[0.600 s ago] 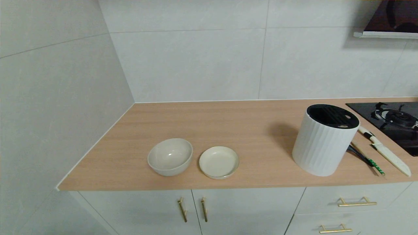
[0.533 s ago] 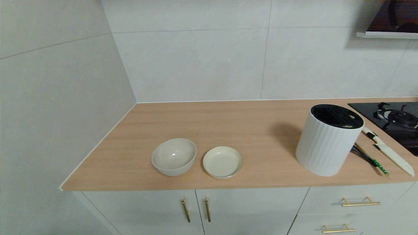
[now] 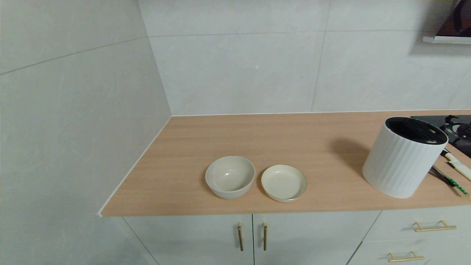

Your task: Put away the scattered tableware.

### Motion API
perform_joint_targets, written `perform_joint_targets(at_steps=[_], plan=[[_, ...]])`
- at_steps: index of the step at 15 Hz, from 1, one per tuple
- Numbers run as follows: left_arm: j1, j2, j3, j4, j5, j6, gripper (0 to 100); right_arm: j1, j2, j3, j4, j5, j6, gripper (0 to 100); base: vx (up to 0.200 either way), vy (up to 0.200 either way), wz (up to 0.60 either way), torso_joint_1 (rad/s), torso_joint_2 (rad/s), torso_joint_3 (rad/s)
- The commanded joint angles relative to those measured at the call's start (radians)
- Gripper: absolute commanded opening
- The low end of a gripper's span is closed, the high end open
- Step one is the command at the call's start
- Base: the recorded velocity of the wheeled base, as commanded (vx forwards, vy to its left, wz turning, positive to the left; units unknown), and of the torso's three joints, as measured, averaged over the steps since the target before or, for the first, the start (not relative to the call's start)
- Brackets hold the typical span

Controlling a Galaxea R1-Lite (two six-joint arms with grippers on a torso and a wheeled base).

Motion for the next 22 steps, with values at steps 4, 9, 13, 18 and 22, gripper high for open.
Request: perform_joint_targets(at_steps=[4, 9, 13, 18, 22], plan=[[0.000, 0.000, 0.000, 0.000, 0.000, 0.000, 100, 0.000, 0.000, 0.000, 0.000, 0.000, 0.000, 100, 0.000, 0.000, 0.00, 0.000, 0.00, 0.000], [0.000, 0.000, 0.000, 0.000, 0.000, 0.000, 100, 0.000, 0.001, 0.000, 0.000, 0.000, 0.000, 100, 0.000, 0.000, 0.00, 0.000, 0.00, 0.000], [0.000, 0.000, 0.000, 0.000, 0.000, 0.000, 100, 0.000, 0.001, 0.000, 0.000, 0.000, 0.000, 100, 0.000, 0.000, 0.00, 0.000, 0.00, 0.000], [0.000, 0.000, 0.000, 0.000, 0.000, 0.000, 100, 0.000, 0.000, 0.000, 0.000, 0.000, 0.002, 100, 0.000, 0.000, 0.00, -0.125, 0.27, 0.149], [0.000, 0.000, 0.000, 0.000, 0.000, -0.002, 100, 0.000, 0.000, 0.000, 0.000, 0.000, 0.002, 100, 0.000, 0.000, 0.00, -0.249, 0.54, 0.294]])
